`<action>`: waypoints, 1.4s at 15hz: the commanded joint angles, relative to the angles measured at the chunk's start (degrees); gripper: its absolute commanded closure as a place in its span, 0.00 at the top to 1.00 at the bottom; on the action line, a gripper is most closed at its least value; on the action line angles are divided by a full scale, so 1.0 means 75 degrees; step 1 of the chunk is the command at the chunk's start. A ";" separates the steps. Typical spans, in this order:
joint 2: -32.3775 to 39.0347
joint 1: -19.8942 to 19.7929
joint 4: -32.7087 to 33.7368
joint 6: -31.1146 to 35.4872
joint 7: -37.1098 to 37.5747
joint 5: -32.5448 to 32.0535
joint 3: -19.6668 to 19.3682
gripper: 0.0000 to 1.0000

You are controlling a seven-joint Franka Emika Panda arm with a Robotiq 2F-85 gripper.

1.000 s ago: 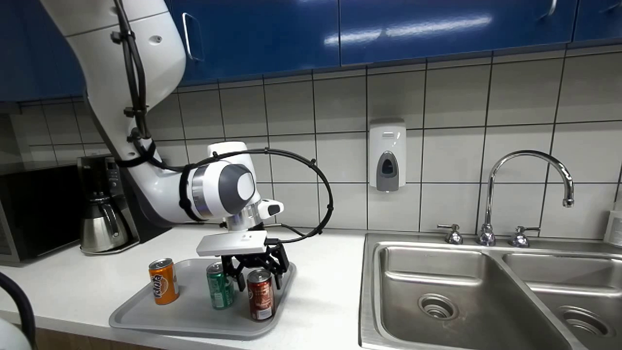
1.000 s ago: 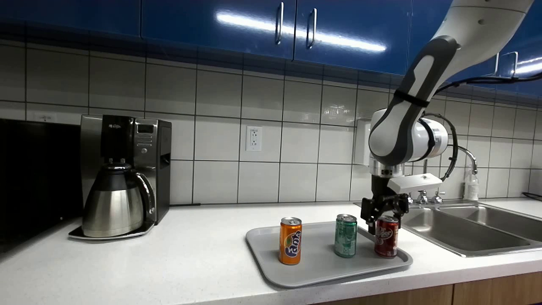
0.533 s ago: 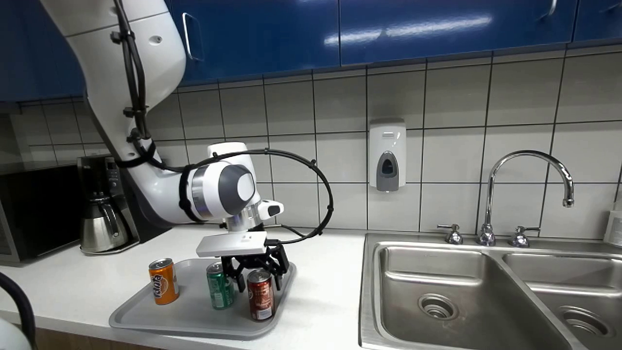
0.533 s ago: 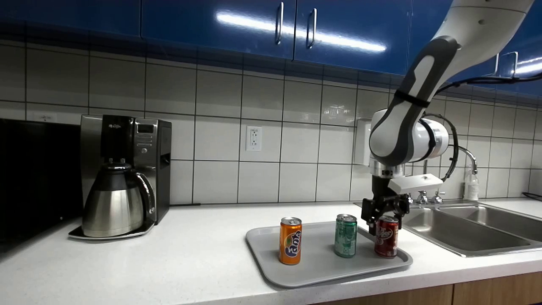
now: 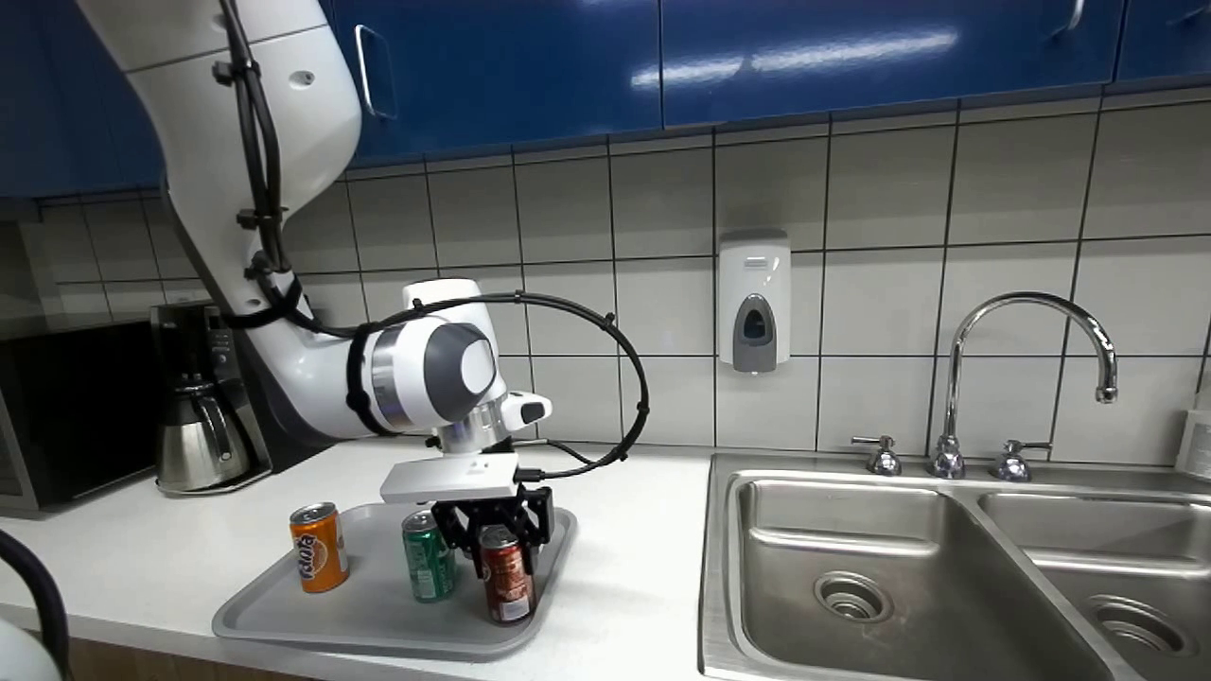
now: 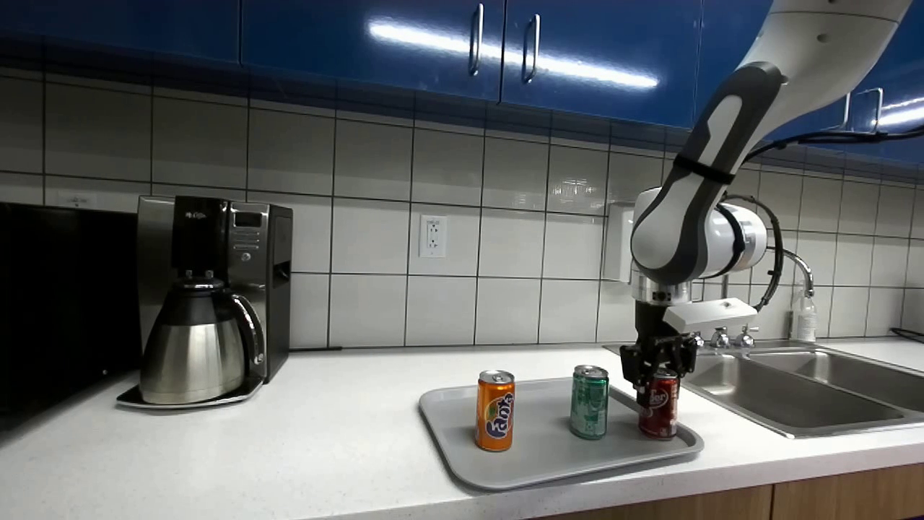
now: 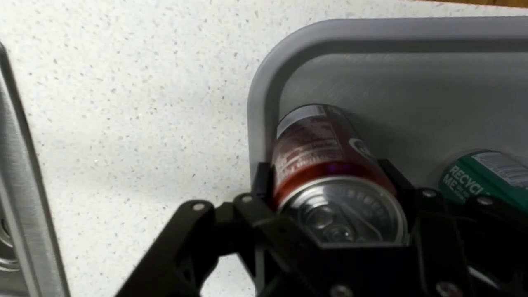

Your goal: Remove the cans from the grey tray.

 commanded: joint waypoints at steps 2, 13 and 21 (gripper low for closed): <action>-0.0219 0.0001 -0.0197 0.0150 0.0232 -0.0196 -0.0017 0.39; -0.1280 -0.0105 -0.0654 0.0355 -0.0073 0.0543 -0.0011 0.39; -0.1370 -0.0507 -0.0483 0.0290 -0.0039 0.0547 -0.0331 0.39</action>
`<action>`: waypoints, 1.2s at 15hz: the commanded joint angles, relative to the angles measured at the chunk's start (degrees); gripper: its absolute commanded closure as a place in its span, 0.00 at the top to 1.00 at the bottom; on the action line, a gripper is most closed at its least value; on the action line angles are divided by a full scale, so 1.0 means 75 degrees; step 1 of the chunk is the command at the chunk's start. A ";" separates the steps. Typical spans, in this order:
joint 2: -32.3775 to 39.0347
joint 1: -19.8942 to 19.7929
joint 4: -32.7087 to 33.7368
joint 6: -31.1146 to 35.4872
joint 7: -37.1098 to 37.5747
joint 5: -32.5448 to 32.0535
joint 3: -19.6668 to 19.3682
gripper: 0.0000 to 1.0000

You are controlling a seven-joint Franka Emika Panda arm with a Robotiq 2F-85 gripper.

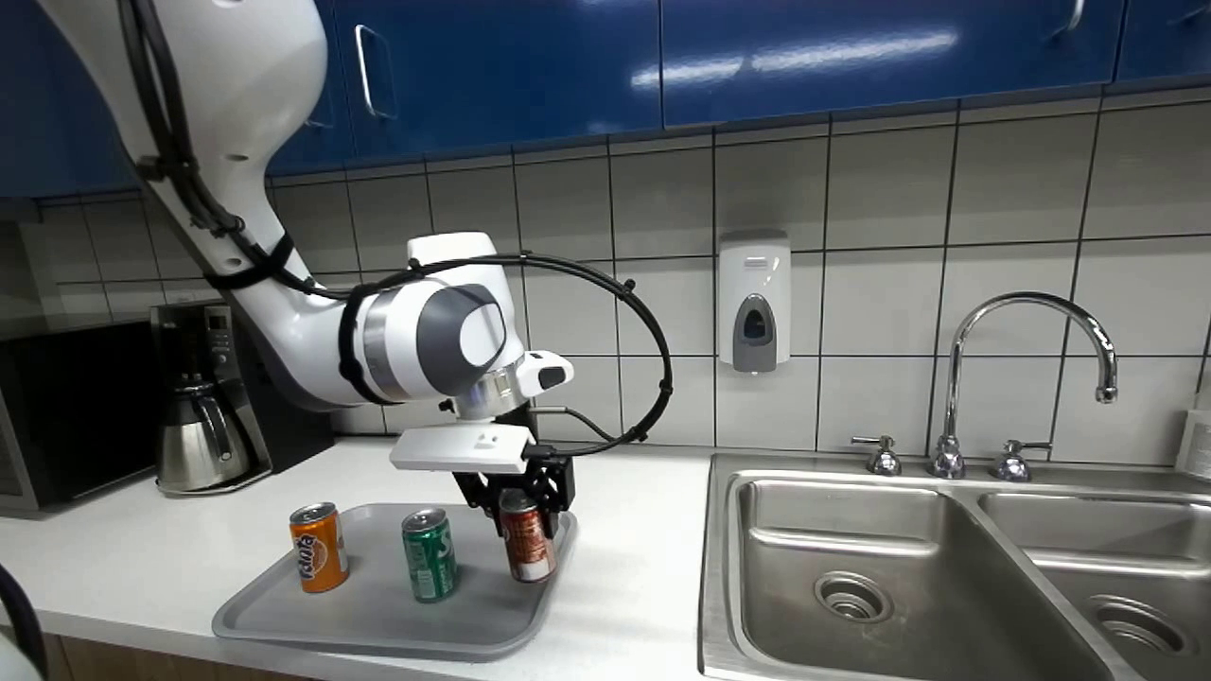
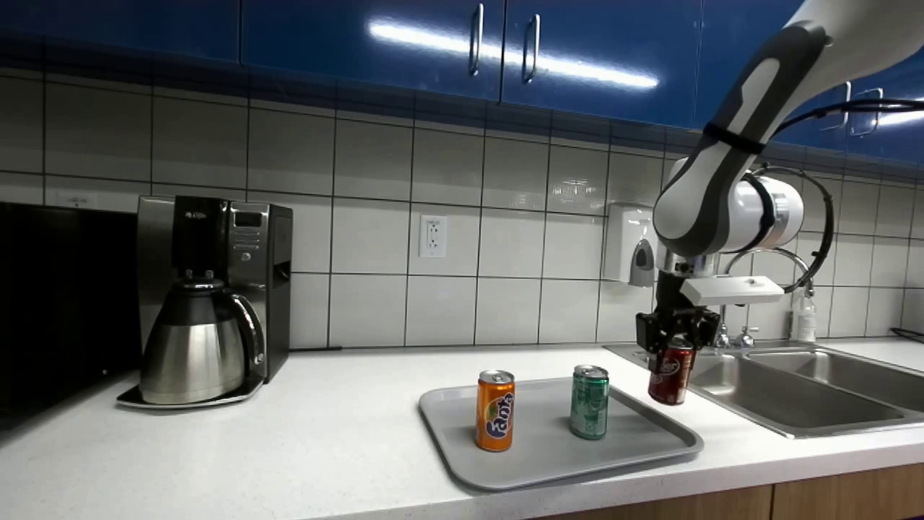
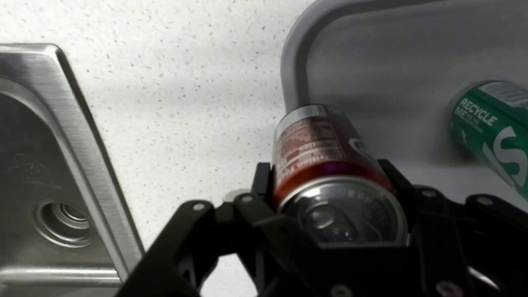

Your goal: Remove the cans from the grey tray.

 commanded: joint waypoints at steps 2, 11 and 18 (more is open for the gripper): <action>-0.0152 -0.0324 0.0048 -0.0018 -0.0055 0.0012 -0.0142 0.39; 0.0318 -0.0648 0.0289 0.0095 -0.0270 0.0007 -0.0514 0.39; 0.0985 -0.0683 0.0736 0.0185 -0.0507 0.0193 -0.0656 0.39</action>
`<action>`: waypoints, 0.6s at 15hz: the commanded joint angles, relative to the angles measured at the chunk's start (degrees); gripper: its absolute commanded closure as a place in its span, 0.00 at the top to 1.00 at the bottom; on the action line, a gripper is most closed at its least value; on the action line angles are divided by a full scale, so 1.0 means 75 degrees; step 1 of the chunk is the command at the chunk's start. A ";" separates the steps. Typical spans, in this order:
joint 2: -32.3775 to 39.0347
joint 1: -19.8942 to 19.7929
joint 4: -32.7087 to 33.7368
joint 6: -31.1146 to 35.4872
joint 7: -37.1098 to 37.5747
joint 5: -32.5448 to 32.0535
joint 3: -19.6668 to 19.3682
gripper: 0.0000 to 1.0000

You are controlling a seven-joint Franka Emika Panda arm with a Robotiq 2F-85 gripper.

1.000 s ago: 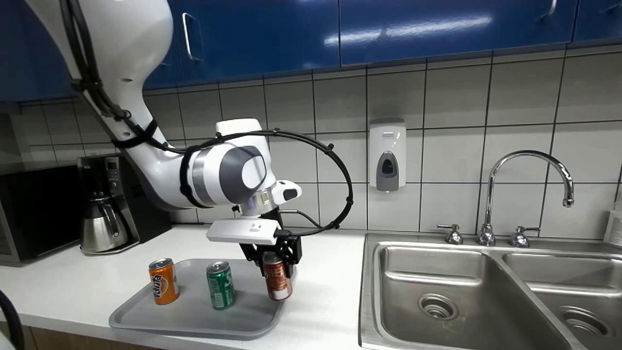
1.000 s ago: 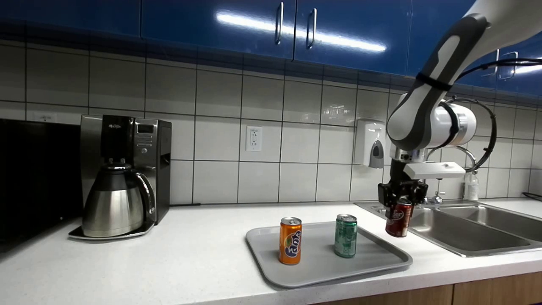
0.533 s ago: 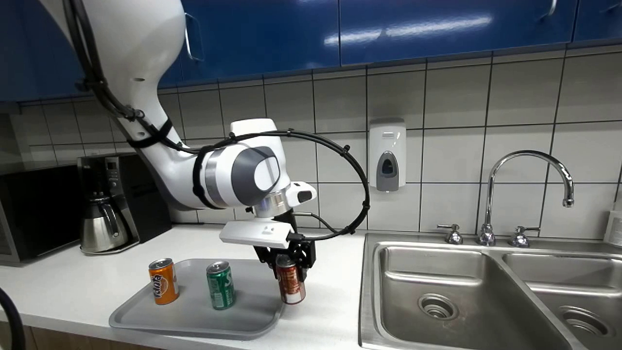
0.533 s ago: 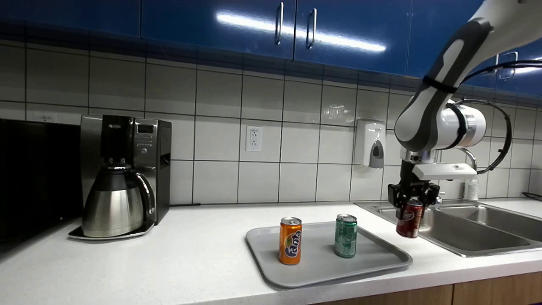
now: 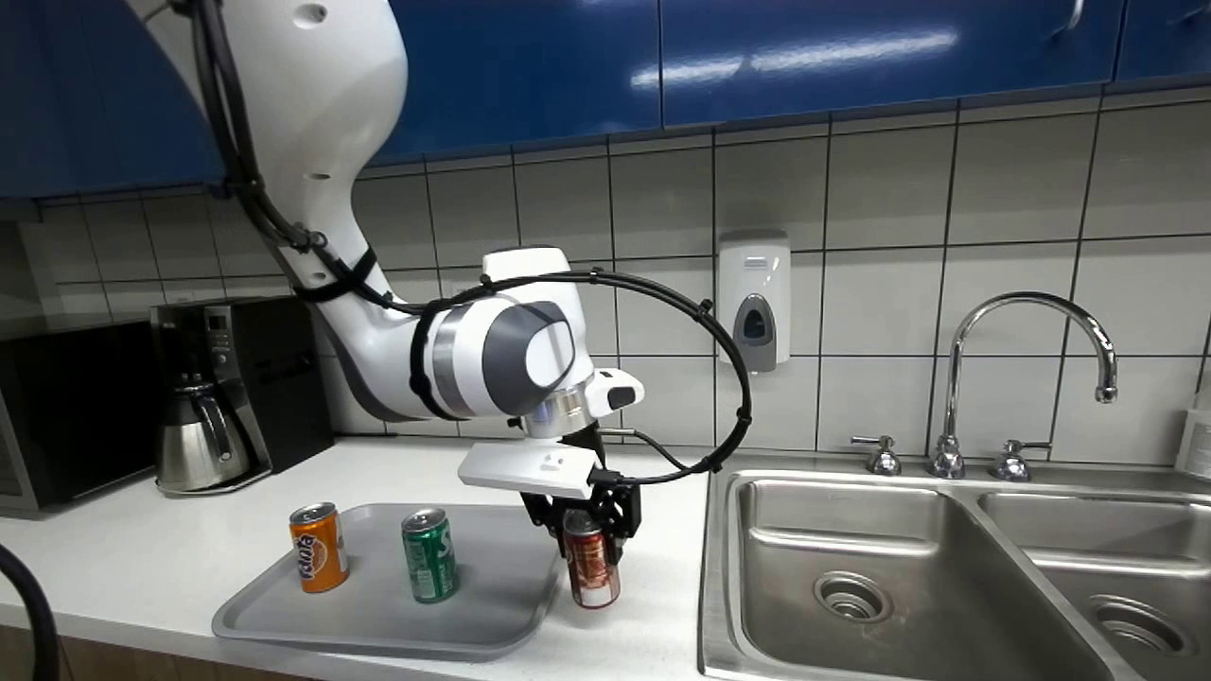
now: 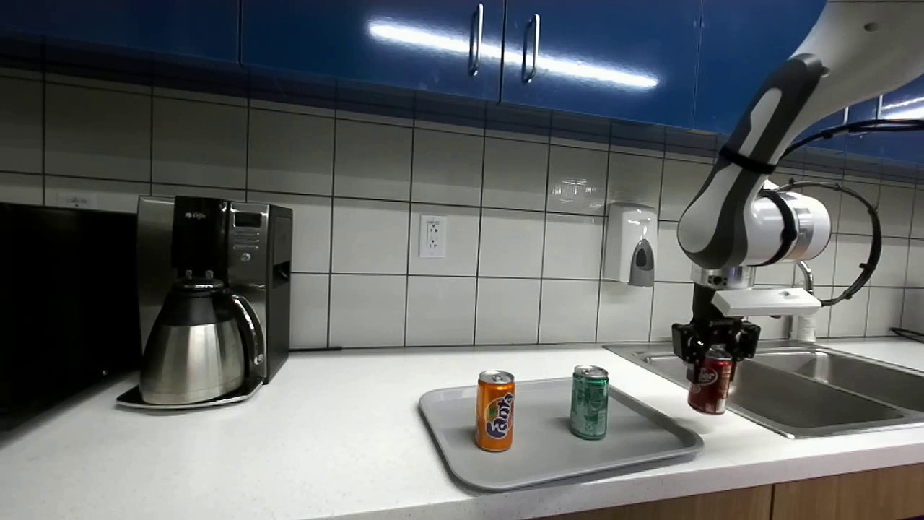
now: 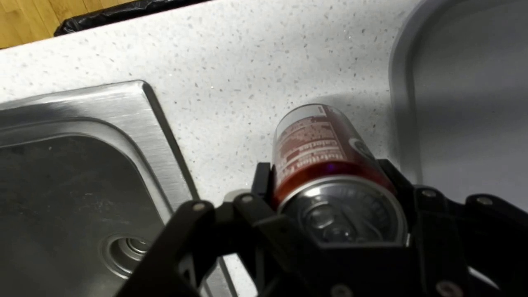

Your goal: Remove the cans from the grey tray.

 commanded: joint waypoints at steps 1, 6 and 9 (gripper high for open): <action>0.0403 -0.0114 0.0396 0.0138 -0.0326 0.0156 0.0011 0.39; 0.0846 -0.0135 0.0682 0.0201 -0.0349 0.0168 -0.0013 0.39; 0.1034 -0.0148 0.0821 0.0190 -0.0369 0.0193 -0.0025 0.39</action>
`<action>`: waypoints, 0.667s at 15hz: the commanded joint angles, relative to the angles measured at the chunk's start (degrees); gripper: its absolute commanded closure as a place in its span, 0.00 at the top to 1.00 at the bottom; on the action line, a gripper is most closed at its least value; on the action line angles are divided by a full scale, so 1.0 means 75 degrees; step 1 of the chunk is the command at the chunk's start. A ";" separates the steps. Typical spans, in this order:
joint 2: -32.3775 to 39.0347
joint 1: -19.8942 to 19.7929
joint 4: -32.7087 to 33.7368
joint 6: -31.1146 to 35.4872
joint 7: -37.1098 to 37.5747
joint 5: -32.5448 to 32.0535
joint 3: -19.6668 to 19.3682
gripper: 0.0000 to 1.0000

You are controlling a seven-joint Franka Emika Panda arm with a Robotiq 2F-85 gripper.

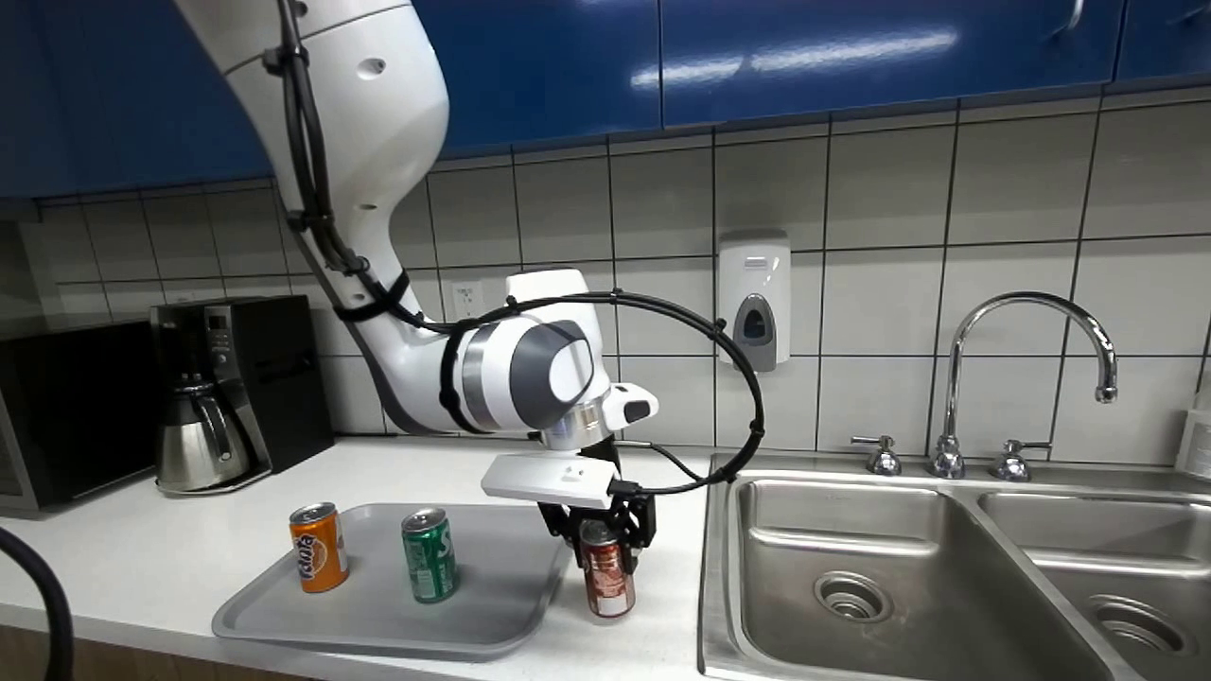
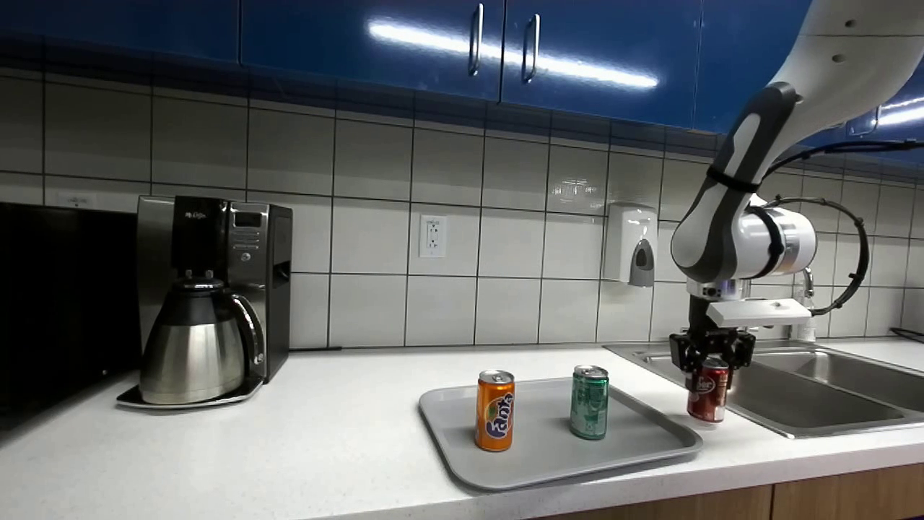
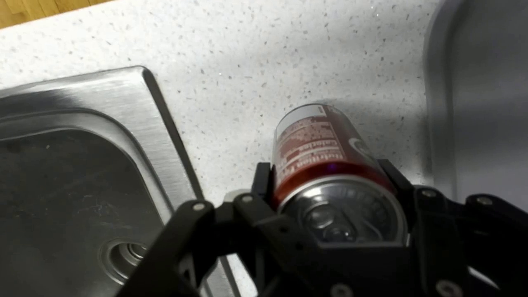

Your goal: Remove the cans from the grey tray.

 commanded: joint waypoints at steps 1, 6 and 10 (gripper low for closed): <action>0.0240 -0.0137 0.0302 0.0052 -0.0346 0.0203 0.0038 0.39; 0.0160 -0.0166 0.0329 0.0062 -0.0375 0.0309 0.0026 0.99; -0.0254 -0.0204 0.0134 0.0269 -0.0484 0.0420 0.0032 1.00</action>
